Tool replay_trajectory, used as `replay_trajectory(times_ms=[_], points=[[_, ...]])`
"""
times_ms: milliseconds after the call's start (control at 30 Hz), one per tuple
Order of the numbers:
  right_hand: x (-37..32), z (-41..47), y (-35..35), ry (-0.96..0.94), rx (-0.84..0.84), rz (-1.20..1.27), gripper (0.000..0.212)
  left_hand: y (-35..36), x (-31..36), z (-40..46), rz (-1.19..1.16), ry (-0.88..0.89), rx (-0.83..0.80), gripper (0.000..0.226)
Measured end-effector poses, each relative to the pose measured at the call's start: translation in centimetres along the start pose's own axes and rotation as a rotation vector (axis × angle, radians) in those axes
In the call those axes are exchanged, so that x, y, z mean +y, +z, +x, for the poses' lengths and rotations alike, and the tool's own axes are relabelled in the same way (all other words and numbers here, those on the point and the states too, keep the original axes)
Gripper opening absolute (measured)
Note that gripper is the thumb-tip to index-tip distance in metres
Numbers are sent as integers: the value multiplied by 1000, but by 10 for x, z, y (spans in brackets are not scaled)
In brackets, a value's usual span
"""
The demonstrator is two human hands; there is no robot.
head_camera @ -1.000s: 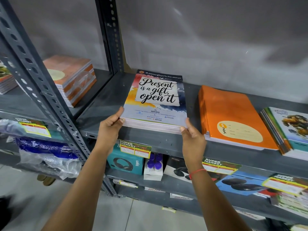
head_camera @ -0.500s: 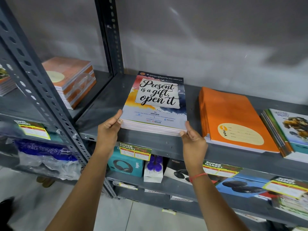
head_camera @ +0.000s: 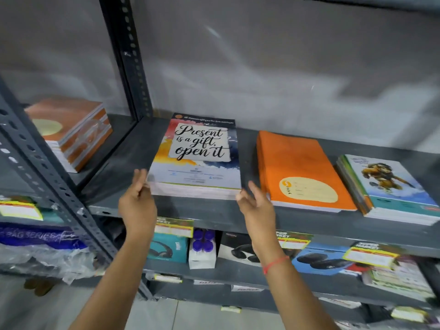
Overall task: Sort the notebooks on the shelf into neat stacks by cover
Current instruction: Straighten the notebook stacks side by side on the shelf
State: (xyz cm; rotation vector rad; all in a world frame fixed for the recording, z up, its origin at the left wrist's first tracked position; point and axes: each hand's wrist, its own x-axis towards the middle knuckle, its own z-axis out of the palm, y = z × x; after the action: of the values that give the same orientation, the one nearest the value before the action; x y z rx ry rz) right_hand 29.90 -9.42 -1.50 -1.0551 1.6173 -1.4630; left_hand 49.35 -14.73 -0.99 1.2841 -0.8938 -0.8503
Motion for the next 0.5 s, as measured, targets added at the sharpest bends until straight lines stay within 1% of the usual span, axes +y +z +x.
replay_trajectory(times_ms=[33, 67, 100, 167, 200, 233, 267, 333, 400, 500], points=[[-1, -6, -15, -60, 50, 13, 44, 11, 6, -16, 33, 82, 28, 39], [-2, -11, -32, -143, 141, 13, 37, 22, 10, -34, 36, 159, 0, 41], [-2, -14, -50, -220, 247, 15, 32, 35, 13, -52, 12, 210, -93, 43], [0, -10, -91, -311, 474, 1, 32, 68, 15, -87, -32, 206, -371, 45], [0, -4, -112, -304, 550, -11, 35, 89, 17, -102, 2, 191, -496, 45], [2, 6, -129, -266, 578, -27, 38, 108, 16, -112, 64, 176, -578, 46], [4, 16, -141, -208, 564, -52, 41, 125, 14, -118, 120, 136, -633, 51], [11, 34, -160, -90, 454, -181, 51, 153, 11, -124, 181, -12, -695, 62], [18, 44, -169, -36, 321, -304, 61, 167, 4, -127, 188, -108, -693, 63], [29, 47, -176, -43, 149, -282, 67, 171, -7, -126, 104, -145, -633, 56]])
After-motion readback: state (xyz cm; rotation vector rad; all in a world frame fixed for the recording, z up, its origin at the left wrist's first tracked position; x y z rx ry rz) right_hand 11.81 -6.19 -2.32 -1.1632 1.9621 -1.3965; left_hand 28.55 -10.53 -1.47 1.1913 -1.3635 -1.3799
